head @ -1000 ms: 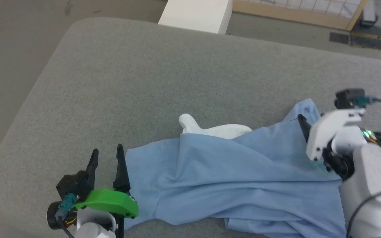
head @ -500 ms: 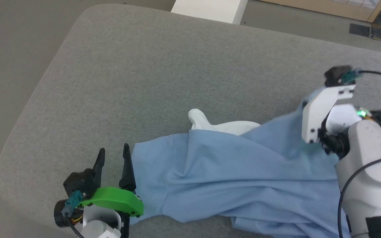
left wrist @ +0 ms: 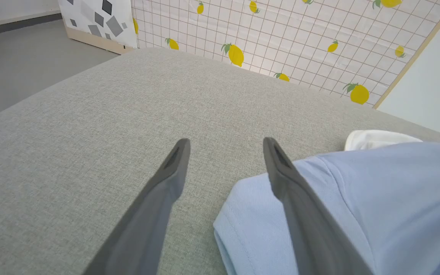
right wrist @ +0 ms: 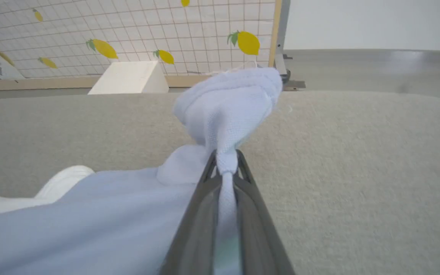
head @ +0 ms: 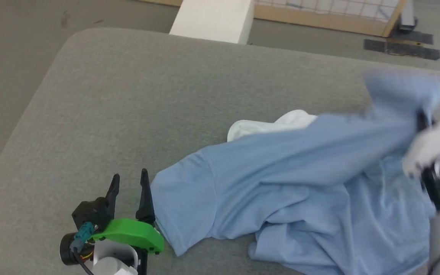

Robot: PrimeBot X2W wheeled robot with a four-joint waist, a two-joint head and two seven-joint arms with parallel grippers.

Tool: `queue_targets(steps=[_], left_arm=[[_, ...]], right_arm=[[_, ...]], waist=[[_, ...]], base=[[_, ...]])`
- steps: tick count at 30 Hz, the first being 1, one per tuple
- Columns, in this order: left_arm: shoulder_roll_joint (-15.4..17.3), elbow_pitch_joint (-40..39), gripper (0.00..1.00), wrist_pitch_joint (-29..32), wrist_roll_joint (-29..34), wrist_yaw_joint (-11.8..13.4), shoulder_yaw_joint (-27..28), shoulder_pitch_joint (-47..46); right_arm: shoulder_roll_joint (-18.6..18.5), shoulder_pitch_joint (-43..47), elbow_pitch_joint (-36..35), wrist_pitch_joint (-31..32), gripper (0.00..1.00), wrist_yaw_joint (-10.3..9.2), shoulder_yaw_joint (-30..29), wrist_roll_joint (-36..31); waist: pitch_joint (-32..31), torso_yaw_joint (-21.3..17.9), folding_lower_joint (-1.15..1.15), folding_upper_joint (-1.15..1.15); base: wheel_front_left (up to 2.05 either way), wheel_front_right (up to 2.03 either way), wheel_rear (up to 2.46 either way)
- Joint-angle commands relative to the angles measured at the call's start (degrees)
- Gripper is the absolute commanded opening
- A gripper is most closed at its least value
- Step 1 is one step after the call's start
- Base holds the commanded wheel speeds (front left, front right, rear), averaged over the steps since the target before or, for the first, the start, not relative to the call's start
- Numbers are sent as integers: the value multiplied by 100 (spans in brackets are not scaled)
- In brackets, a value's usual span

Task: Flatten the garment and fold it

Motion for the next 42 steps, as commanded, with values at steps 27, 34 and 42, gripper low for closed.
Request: queue_targets(steps=[27,34,42], left_arm=[[563,165,100,2134,143,167,-436,-463],[824,652,100,3259,215,483,-375,-993],[993,1088,100,4387,-80,272,-435,-1295]], right_arm=[[199,3321,-2263,105,100,-9,210,680],[199,3546,-2873,-231,100,-9,779,707],[199,3446,-2940,-303,100,-9,1179,965]], waist=[[-438,-1392,0,0],[-218,-1728,0,0],[37,-2008,0,0]], base=[[0,0,0],[0,0,0],[0,0,0]])
